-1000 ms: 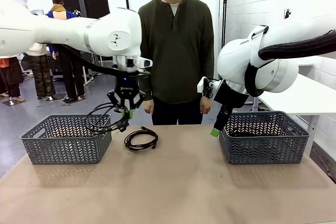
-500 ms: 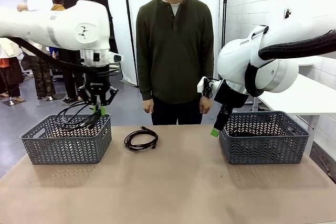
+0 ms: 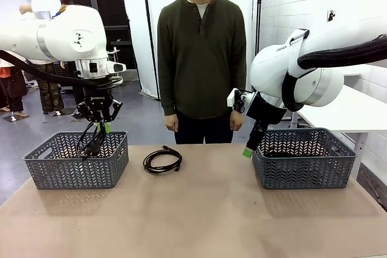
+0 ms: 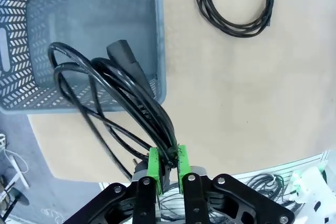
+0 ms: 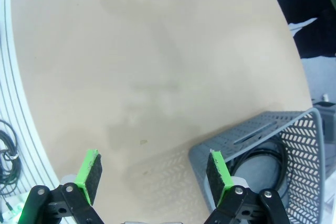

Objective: Organize the cables according to human instructions.
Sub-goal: Pick up a bundle of cables and place it in the basket indicated by the human.

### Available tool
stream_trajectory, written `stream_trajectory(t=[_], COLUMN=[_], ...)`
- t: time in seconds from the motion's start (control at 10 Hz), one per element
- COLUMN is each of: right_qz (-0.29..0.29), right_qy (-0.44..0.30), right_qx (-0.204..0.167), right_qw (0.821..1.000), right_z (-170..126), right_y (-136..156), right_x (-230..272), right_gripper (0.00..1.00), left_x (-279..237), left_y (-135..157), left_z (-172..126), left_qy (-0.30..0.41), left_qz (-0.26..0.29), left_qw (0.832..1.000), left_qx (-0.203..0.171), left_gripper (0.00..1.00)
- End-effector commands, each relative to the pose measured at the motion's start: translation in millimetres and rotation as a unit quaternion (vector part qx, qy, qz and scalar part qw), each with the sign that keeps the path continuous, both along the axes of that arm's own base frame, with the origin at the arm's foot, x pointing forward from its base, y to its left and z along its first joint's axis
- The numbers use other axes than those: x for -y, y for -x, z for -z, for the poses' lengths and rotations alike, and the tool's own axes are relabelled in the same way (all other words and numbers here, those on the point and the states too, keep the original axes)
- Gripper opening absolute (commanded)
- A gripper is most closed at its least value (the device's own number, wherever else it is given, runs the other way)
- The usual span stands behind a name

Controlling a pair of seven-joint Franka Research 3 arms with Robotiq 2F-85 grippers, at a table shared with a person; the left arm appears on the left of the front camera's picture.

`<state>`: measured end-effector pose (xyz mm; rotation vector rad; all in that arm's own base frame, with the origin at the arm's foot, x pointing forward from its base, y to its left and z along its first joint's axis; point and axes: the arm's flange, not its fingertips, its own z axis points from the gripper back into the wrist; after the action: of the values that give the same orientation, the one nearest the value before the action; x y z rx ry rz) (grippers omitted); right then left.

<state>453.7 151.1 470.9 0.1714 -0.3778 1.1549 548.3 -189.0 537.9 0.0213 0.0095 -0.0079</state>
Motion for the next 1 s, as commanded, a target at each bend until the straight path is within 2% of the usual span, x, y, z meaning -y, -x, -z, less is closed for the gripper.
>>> stream_trajectory(t=[0.0, 0.5, 0.6, 0.9], right_qz=[0.002, 0.002, 0.002, 0.002], right_qy=[-0.001, -0.001, -0.001, -0.001], right_qx=[0.002, 0.002, 0.002, 0.002], right_qw=[1.0, 1.0, 1.0, 1.0], right_z=[1, 1, 1, 1], right_y=[0, 0, 0, 0], right_x=[0, 0, 0, 0], right_gripper=[1.0, 1.0, 1.0, 1.0], left_x=[5, 8, 12, 1], left_y=[4, 4, 7, -11], left_z=[-2, 1, 0, -19], left_qy=[-0.01, -0.001, -0.019, -0.052], left_qz=[0.008, 0.008, 0.005, 0.04], left_qw=[1.0, 1.0, 1.0, 0.998], left_qx=[-0.002, -0.004, 0.003, -0.008], left_gripper=[0.0, 0.0, 0.0, 0.0])
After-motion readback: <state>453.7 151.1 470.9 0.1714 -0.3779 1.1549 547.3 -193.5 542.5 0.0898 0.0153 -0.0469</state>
